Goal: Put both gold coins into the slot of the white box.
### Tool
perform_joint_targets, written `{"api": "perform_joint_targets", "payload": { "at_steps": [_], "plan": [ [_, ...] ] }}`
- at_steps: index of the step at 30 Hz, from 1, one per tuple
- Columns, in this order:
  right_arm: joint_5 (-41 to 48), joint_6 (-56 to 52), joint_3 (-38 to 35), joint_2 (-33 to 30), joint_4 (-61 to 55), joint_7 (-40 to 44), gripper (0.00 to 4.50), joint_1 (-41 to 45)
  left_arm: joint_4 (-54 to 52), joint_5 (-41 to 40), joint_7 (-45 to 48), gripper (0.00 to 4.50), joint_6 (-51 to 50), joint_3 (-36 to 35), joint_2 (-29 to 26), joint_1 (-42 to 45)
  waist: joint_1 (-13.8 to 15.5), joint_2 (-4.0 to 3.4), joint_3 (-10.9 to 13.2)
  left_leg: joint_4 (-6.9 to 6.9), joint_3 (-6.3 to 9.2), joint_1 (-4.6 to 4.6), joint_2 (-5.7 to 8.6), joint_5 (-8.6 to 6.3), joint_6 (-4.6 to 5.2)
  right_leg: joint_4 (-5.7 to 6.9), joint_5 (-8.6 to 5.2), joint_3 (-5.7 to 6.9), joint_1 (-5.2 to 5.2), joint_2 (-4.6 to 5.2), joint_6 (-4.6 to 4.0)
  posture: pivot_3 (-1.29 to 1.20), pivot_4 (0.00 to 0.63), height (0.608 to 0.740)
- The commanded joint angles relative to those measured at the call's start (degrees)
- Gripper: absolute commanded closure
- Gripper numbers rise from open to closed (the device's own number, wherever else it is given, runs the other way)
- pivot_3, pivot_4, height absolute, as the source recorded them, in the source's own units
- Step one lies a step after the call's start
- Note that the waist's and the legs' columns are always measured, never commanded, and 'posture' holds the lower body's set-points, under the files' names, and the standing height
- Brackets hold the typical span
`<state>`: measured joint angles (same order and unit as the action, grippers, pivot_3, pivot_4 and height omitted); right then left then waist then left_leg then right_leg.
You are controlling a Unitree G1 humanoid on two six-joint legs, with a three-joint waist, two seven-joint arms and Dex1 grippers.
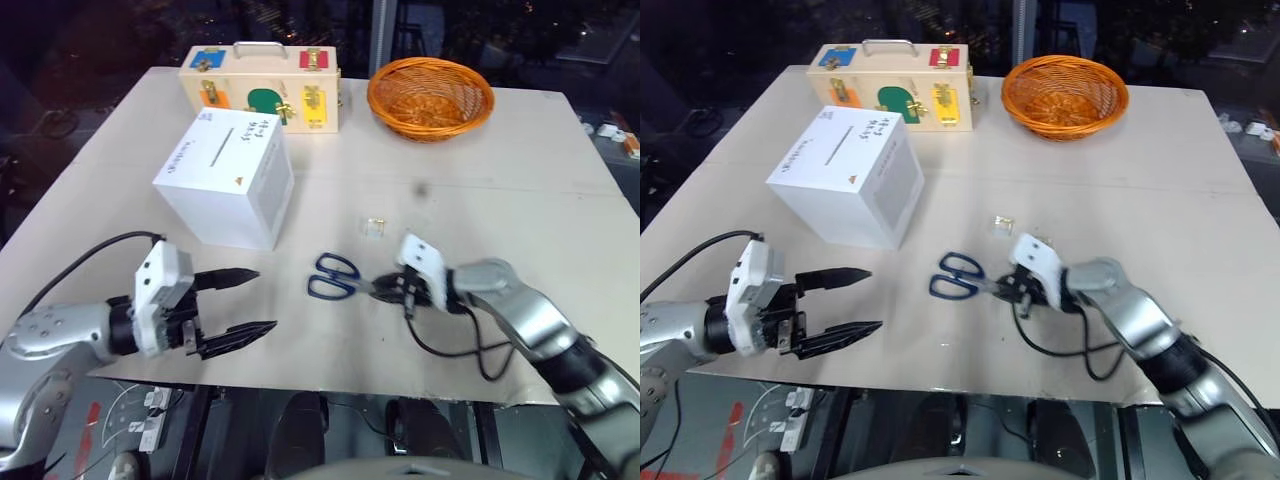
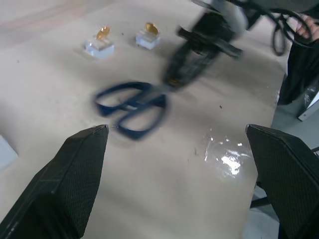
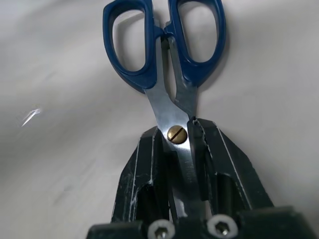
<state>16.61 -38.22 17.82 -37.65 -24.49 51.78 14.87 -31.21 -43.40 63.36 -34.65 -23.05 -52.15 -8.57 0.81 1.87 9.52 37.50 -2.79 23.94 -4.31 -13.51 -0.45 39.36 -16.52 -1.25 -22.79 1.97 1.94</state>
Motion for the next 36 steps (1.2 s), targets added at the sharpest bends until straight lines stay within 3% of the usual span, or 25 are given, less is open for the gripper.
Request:
{"api": "perform_joint_targets", "payload": {
  "at_steps": [1, 4, 8, 11, 14, 18, 22, 26, 29, 32, 36],
  "plan": [
    [7.2, -4.1, -12.9, -3.7, -15.1, -1.1, 4.22, -6.9, -1.9, -1.4, 0.1, 0.0, 0.7, 3.2, 0.3, 3.1, -0.1, -0.04, 0.0, -0.05, 0.01, -0.02, 0.0, 0.0, 0.0, -0.02, 0.0, 0.0, 0.01, -0.01, 0.0, 0.0, 0.15, 0.726],
    [10.1, -7.2, -22.6, -4.8, -21.9, -4.4, 4.22, -14.7, -1.5, -1.5, 0.1, 0.0, 1.4, 6.4, 1.3, 6.7, -0.6, -0.03, 0.0, -0.11, 0.02, -0.13, -0.04, 0.0, -0.01, -0.02, 0.0, -0.03, 0.06, -0.1, 0.0, 0.0, 0.15, 0.726],
    [18.2, -15.1, -42.4, -1.1, -28.4, -10.2, 4.22, -25.2, -0.2, -2.9, -1.8, 0.0, 0.0, 11.2, 3.8, 14.6, -0.1, -0.02, 0.0, -0.12, 0.09, -0.12, -0.04, 0.01, -0.01, -0.01, 0.0, 0.01, 0.09, -0.14, 0.0, 0.0, 0.15, 0.726],
    [11.9, -16.8, -49.0, -0.7, -24.1, -16.0, 4.22, -31.9, 0.7, -3.3, -4.3, 0.0, -1.0, 14.5, 6.9, 19.6, -0.1, 0.01, 0.0, -0.09, 0.05, -0.13, 0.01, 0.01, -0.01, -0.09, 0.01, -0.03, 0.19, -0.1, 0.03, 0.0, 0.15, 0.726],
    [6.8, -16.0, -47.7, 2.3, -12.8, -24.6, 4.22, -28.2, 0.9, -2.2, -4.9, 0.0, -0.7, 16.0, 8.5, 20.6, -0.9, 0.18, -0.1, -0.08, 0.03, -0.14, 0.0, 0.01, 0.0, -0.33, 0.04, -0.07, 0.26, -0.12, 0.06, 0.0, 0.15, 0.726],
    [2.7, -14.0, -44.1, 4.3, -0.3, -29.5, 4.22, -22.5, 0.9, -2.2, -5.5, 0.0, -0.9, 16.3, 8.6, 21.0, -1.8, 0.02, -0.1, -0.1, 0.0, -0.15, -0.01, 0.01, 0.0, -0.33, 0.09, -0.18, 0.21, -0.18, 0.11, 0.0, 0.15, 0.726],
    [1.3, -12.6, -42.5, 3.8, 3.6, -29.7, 2.43, -21.2, 1.2, -2.7, -6.2, 0.0, -1.6, 16.1, 8.4, 21.7, -1.8, -0.02, -0.1, -0.21, 0.06, -0.14, -0.04, 0.01, 0.01, -0.36, 0.08, -0.16, 0.19, -0.25, 0.1, 0.0, 0.15, 0.726],
    [3.7, -14.0, -43.8, 3.1, -1.6, -28.1, 0.61, -21.8, -2.0, -3.6, -8.4, 0.0, -3.0, 15.2, 8.1, 20.2, -1.8, 0.0, -0.1, -0.18, -0.04, -0.12, -0.03, 0.01, 0.0, -0.41, 0.09, -0.24, 0.2, -0.22, 0.13, 0.0, 0.15, 0.726],
    [8.7, -17.1, -44.2, 3.8, -11.9, -28.0, 0.61, -19.5, -7.9, -4.7, -12.9, 0.0, -4.5, 13.1, 8.3, 15.4, -1.9, -0.17, 0.0, -0.22, -0.02, -0.13, -0.07, 0.01, 0.0, -0.39, 0.08, -0.25, 0.16, -0.23, 0.12, 0.0, 0.15, 0.726],
    [13.2, -23.4, -39.3, 7.8, -17.6, -31.7, 0.61, -11.8, -9.7, -4.4, -15.6, 0.0, -4.2, 11.7, 8.9, 11.5, -2.4, -0.19, -0.1, -0.22, 0.02, -0.14, -0.13, 0.01, -0.01, -0.38, 0.08, -0.27, 0.15, -0.28, 0.13, 0.0, 0.15, 0.726],
    [10.7, -26.9, -27.4, 14.9, -14.8, -38.2, 1.86, -1.7, -6.5, -3.3, -14.7, 0.0, -2.7, 11.6, 8.5, 11.3, -2.4, -0.16, -0.1, -0.19, 0.11, -0.18, -0.15, 0.02, -0.02, -0.33, 0.09, -0.14, 0.19, -0.33, 0.12, 0.0, 0.15, 0.726]
  ]
}}
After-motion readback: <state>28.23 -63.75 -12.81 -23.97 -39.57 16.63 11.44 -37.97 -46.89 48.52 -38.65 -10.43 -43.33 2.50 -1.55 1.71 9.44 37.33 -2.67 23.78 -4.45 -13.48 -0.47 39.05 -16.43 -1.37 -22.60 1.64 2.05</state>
